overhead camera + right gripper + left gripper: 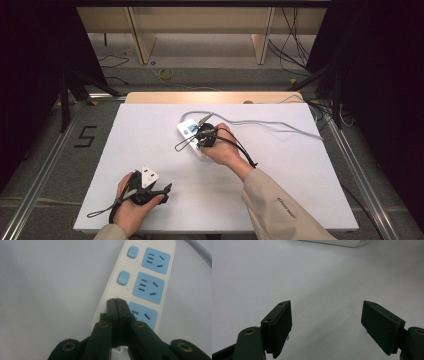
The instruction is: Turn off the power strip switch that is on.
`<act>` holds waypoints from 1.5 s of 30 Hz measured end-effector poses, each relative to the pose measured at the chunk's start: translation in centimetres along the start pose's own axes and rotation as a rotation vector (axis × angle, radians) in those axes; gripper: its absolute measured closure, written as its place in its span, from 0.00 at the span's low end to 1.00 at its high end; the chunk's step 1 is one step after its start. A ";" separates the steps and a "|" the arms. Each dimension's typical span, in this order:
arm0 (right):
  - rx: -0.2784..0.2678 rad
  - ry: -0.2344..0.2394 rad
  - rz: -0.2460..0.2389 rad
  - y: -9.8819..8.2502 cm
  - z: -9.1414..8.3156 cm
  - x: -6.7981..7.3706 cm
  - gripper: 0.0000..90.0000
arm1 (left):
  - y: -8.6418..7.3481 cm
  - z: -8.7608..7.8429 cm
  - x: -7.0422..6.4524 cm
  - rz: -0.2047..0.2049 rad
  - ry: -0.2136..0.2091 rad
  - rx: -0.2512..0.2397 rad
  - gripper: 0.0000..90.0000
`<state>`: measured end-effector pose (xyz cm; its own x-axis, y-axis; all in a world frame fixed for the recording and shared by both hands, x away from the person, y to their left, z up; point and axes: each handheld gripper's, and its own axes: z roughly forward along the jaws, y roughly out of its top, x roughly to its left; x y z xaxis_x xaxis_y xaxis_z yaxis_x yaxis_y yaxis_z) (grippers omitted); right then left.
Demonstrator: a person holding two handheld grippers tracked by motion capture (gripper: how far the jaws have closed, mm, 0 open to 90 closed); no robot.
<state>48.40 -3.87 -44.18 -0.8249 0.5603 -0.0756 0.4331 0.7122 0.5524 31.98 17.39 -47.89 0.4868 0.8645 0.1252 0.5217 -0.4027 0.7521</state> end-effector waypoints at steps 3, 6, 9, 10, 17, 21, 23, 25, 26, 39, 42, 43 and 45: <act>0.000 0.004 -0.004 0.1 0.2 0.0 1.00 | 0.0 0.0 0.0 -0.002 0.002 -0.001 0.27; 0.002 0.001 -0.002 0.1 0.4 -0.1 1.00 | 0.0 0.0 0.0 0.000 0.002 0.001 0.27; 0.005 0.003 0.002 0.1 0.5 -0.2 1.00 | 0.0 0.0 0.0 0.000 0.001 0.000 0.27; 0.002 0.003 0.002 0.1 0.6 -0.2 1.00 | 0.0 0.0 0.0 0.000 0.001 0.001 0.27; 0.002 0.005 0.010 0.3 0.7 -0.2 1.00 | 0.0 0.0 0.0 -0.001 0.001 0.000 0.27; 0.004 0.007 0.007 0.5 0.8 -0.1 1.00 | 0.0 0.0 0.1 -0.001 0.001 0.000 0.27; 0.007 0.010 0.005 0.6 0.8 -0.1 1.00 | 0.0 0.0 0.1 -0.002 0.001 -0.001 0.27; 0.012 0.006 0.005 0.7 0.9 0.0 1.00 | 0.0 0.0 0.1 -0.002 0.001 0.000 0.27; 0.017 0.009 -0.001 0.8 1.0 0.0 1.00 | 0.0 0.0 0.1 0.000 0.001 0.001 0.27; 0.025 0.008 0.009 0.9 1.1 0.0 1.00 | 0.0 0.0 0.0 -0.003 -0.001 0.000 0.27; 0.033 0.009 0.012 0.9 1.1 0.0 1.00 | 0.0 0.0 0.0 0.000 -0.001 -0.001 0.27; 0.030 0.009 0.015 0.9 1.1 0.0 1.00 | 0.0 0.0 0.0 -0.001 -0.001 -0.001 0.27; 0.031 0.008 0.013 0.9 1.1 0.0 1.00 | 0.0 0.0 0.0 -0.001 -0.002 0.000 0.27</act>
<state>49.15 -2.75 -44.59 -0.8219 0.5662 -0.0623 0.4544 0.7177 0.5277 32.00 17.43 -47.91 0.4875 0.8643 0.1238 0.5220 -0.4021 0.7522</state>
